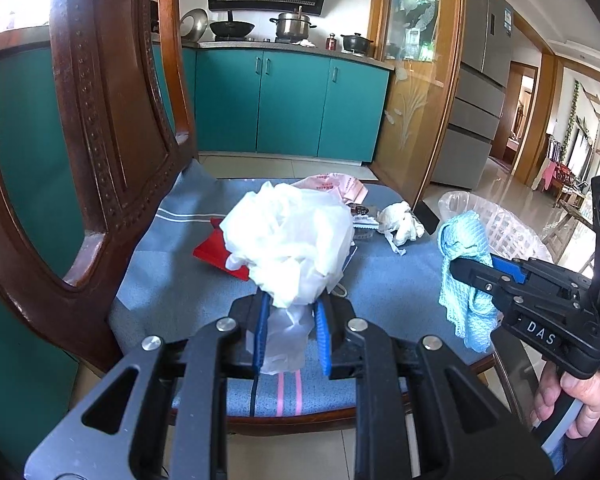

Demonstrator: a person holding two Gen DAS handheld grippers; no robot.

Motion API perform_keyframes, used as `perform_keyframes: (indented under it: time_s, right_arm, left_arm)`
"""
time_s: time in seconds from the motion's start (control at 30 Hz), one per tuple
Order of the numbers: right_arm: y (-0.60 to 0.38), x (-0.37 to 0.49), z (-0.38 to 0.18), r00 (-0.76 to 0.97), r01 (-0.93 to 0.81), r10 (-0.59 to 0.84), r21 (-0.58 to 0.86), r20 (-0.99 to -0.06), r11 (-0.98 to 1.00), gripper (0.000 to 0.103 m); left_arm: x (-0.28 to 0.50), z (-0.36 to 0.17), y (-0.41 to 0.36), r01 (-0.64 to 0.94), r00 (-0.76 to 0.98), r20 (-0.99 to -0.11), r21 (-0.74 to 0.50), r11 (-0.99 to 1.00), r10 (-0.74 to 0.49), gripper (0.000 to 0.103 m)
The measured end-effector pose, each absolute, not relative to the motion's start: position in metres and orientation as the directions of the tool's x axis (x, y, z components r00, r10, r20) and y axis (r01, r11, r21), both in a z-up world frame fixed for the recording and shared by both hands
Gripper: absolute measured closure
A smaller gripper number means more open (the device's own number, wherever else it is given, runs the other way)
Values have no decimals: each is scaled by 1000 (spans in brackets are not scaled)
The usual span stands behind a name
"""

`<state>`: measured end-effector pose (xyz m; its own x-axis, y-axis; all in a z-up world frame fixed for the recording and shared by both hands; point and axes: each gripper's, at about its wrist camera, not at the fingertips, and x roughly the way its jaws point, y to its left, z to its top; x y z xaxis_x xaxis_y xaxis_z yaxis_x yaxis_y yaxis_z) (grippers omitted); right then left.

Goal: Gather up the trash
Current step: 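Carry the light blue cloth with the right tool and drop it into the basket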

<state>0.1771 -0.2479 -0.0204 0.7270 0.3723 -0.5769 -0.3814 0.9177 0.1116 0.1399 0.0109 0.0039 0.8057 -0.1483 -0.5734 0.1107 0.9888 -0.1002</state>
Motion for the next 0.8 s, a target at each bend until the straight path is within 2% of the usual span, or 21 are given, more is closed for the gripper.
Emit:
perform_keyframes:
  time_s: [0.8]
  right_arm:
    - [-245,182,-26,712,-386,369,106,-597,916,79]
  left_arm:
    - [148,-5,12,109,796,-587,-97,989,-145,81]
